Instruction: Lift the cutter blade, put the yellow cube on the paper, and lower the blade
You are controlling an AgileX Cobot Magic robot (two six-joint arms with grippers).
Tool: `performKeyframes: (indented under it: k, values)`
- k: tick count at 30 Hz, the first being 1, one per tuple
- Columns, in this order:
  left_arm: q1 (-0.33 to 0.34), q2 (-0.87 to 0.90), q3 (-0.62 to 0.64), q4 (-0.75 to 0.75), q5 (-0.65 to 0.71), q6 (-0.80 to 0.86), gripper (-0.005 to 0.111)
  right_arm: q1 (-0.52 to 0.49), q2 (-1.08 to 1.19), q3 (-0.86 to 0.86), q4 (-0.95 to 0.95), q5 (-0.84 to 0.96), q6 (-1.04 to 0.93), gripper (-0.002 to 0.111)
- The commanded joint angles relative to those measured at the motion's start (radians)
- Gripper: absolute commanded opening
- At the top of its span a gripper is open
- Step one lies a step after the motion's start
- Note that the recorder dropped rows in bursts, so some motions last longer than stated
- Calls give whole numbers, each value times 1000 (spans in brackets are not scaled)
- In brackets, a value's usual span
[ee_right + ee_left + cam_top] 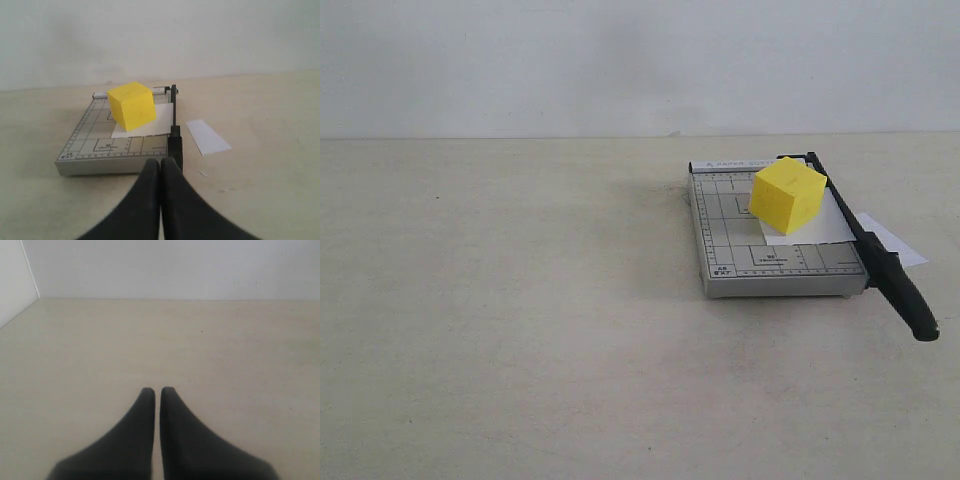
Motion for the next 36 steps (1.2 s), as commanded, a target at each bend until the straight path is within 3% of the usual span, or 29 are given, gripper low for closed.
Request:
performKeyframes:
  k: [1, 5, 36]
  values:
    - [-5, -3, 3, 1, 0, -13, 4, -90, -16, 6, 34, 75, -86, 0]
    - [-5, -6, 3, 1, 2, -13, 4, -175, -16, 6, 38, 89, -134, 0]
    - [-5, -6, 3, 1, 1, -13, 4, -173, -16, 6, 116, 112, -124, 0]
